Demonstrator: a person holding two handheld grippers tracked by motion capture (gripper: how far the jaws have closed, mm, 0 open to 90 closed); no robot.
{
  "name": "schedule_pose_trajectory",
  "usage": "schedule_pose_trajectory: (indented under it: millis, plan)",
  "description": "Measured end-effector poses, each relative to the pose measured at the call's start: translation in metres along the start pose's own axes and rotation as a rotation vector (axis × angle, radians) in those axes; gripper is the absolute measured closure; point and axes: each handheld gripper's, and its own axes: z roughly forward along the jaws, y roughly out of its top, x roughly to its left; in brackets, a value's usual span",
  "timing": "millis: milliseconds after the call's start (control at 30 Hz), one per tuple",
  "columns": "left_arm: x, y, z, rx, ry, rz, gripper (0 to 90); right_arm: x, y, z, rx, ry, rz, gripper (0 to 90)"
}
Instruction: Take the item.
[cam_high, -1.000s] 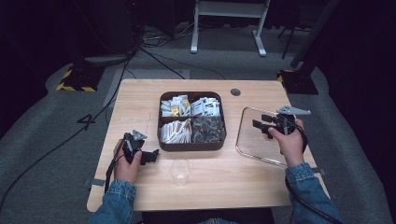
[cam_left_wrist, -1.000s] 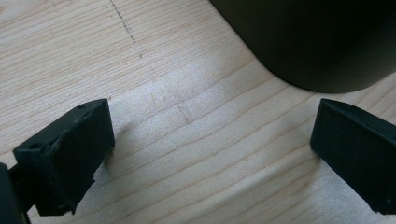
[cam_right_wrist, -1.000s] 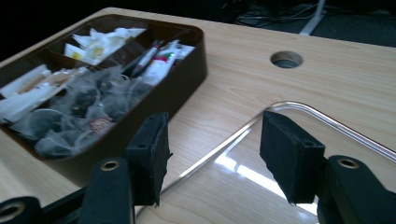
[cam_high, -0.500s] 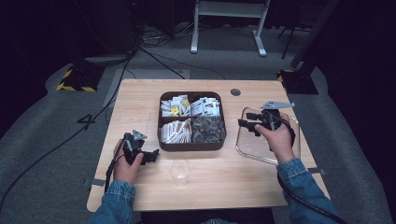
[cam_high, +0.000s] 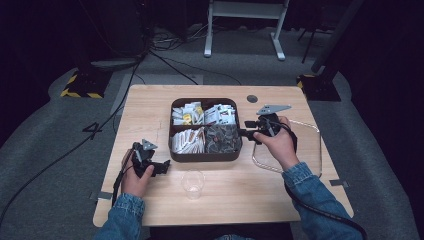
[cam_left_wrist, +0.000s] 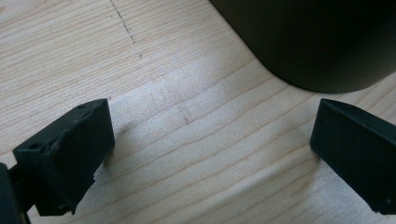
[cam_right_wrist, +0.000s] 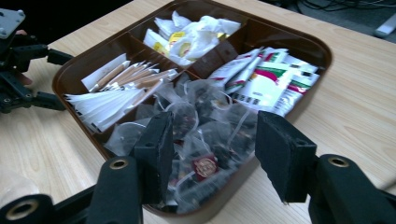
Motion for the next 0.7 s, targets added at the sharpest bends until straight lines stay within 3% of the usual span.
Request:
schedule_pose_trajectory:
  millis: [467,700]
  plan:
    - [0.000,0.000,0.000,-0.001,0.001,0.001,0.1,0.019,0.010,0.043,0.073,0.039,-0.047,48.5]
    - [0.000,0.000,0.000,0.000,0.000,0.001,0.1,0.024,0.009,0.065,0.123,0.035,-0.068,54.7]
